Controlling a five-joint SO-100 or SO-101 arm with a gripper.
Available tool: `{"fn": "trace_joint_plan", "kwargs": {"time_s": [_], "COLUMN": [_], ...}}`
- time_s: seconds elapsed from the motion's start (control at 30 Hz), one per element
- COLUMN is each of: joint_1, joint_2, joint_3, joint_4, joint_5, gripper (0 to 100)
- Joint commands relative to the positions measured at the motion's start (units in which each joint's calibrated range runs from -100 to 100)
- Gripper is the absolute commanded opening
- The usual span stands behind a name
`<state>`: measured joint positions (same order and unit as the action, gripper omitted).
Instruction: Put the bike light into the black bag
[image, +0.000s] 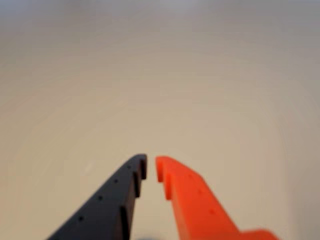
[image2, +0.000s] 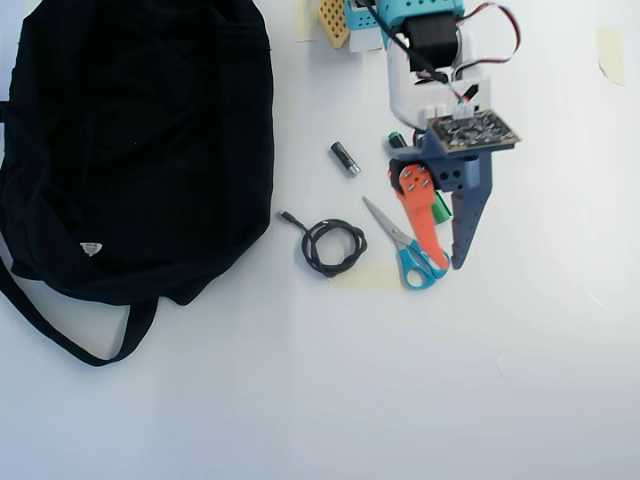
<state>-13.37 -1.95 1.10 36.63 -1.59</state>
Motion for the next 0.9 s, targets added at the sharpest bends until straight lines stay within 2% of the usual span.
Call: {"fn": "trace_joint_plan", "kwargs": {"time_s": [0.0, 0.13, 0.37, 0.67, 0.77, 0.87], "joint_1": [-2.63, -4.43, -7.2, -9.66, -10.64, -10.64], "joint_2": [-8.34, -12.82, -14.15, -14.56, -15.39, -15.56], "joint_3": [-1.28, -1.28, -1.19, -2.0, -1.64, -1.46], "joint_4": [12.21, 25.65, 46.49, 54.76, 57.78, 59.67], "joint_5": [-0.09, 0.33, 6.04, 6.15, 8.93, 9.4], "gripper": [2, 2, 2, 2, 2, 2]}}
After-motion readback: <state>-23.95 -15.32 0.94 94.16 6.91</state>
